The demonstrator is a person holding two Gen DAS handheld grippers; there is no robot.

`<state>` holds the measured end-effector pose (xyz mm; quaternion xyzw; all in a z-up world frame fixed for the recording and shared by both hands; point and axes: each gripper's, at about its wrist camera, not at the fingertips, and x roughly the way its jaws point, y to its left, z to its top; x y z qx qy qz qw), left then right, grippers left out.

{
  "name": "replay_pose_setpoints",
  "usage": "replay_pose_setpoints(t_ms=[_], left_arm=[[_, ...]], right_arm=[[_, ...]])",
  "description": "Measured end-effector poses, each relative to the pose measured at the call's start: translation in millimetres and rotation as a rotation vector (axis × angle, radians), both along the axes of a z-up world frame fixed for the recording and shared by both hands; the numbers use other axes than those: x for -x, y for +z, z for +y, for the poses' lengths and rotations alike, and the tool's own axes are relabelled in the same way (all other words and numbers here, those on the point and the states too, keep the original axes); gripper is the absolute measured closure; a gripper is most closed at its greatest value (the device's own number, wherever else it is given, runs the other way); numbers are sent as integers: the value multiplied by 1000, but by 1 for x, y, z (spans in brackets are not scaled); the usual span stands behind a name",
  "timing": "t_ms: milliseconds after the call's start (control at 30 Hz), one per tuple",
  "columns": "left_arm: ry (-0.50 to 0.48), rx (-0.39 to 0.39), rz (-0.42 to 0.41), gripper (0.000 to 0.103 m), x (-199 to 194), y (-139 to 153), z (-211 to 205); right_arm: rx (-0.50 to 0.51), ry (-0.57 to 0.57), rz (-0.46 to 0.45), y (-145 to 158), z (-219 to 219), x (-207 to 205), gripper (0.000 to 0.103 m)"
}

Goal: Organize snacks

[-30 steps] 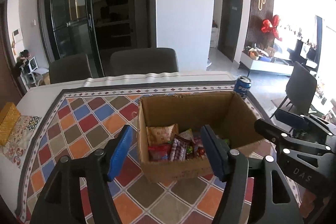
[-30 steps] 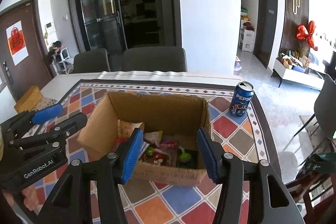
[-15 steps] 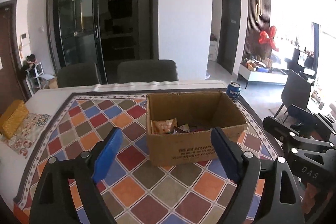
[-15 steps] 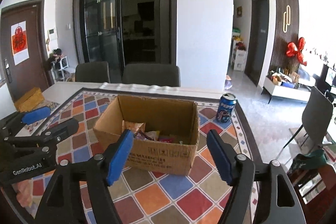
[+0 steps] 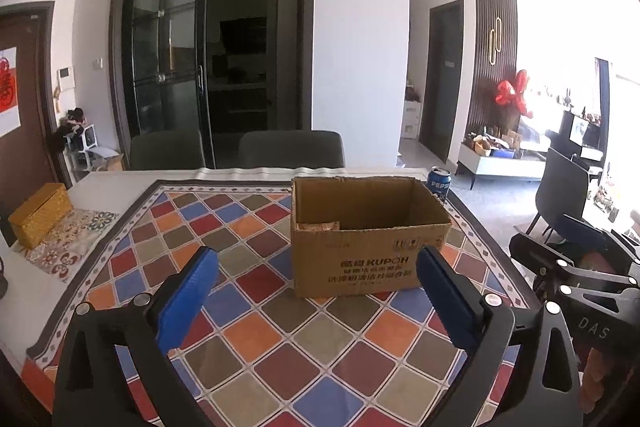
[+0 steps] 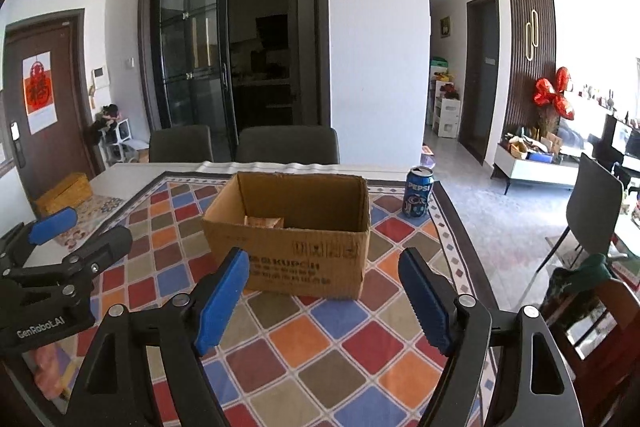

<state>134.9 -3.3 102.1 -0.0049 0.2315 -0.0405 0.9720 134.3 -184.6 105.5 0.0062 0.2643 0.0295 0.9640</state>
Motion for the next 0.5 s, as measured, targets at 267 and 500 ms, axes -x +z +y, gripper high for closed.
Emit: replay_pose_setpoints(t_ms=[267,500], left_arm=[[10,-16,-49,0,28,9,1],[14,-26,-70,0,40,12,0]], right_arm=[[8,-8,-34,7,1,31,23],[2,-7,-55,13,1,45,23]])
